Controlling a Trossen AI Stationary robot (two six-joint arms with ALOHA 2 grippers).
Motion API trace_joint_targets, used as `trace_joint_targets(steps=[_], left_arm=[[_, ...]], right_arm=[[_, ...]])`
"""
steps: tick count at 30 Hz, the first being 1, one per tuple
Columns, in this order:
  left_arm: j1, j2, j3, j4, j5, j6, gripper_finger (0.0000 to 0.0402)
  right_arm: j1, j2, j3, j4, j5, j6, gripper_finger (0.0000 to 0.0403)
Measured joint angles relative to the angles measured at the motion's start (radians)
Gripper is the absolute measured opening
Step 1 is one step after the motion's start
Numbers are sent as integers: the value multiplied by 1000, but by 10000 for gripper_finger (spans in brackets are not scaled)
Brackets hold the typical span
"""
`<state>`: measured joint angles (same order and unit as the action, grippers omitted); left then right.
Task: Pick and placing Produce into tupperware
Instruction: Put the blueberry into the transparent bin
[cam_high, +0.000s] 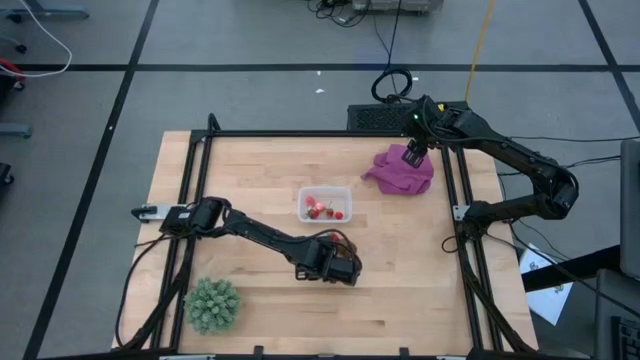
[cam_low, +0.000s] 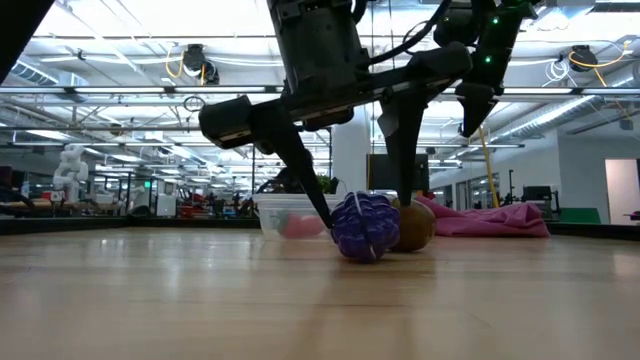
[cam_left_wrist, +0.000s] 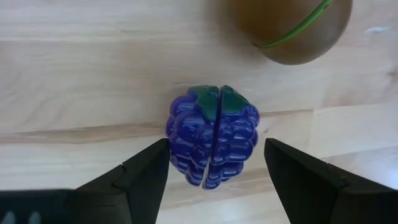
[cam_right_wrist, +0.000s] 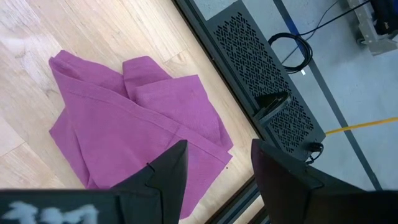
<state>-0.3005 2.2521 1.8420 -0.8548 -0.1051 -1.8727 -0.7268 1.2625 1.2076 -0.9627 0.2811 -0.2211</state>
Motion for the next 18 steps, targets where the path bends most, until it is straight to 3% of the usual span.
trace_joint_targets(steps=[18], left_arm=[[0,15,2,2,-33,54,264]], right_arm=[[0,0,0,0,0,18,169]])
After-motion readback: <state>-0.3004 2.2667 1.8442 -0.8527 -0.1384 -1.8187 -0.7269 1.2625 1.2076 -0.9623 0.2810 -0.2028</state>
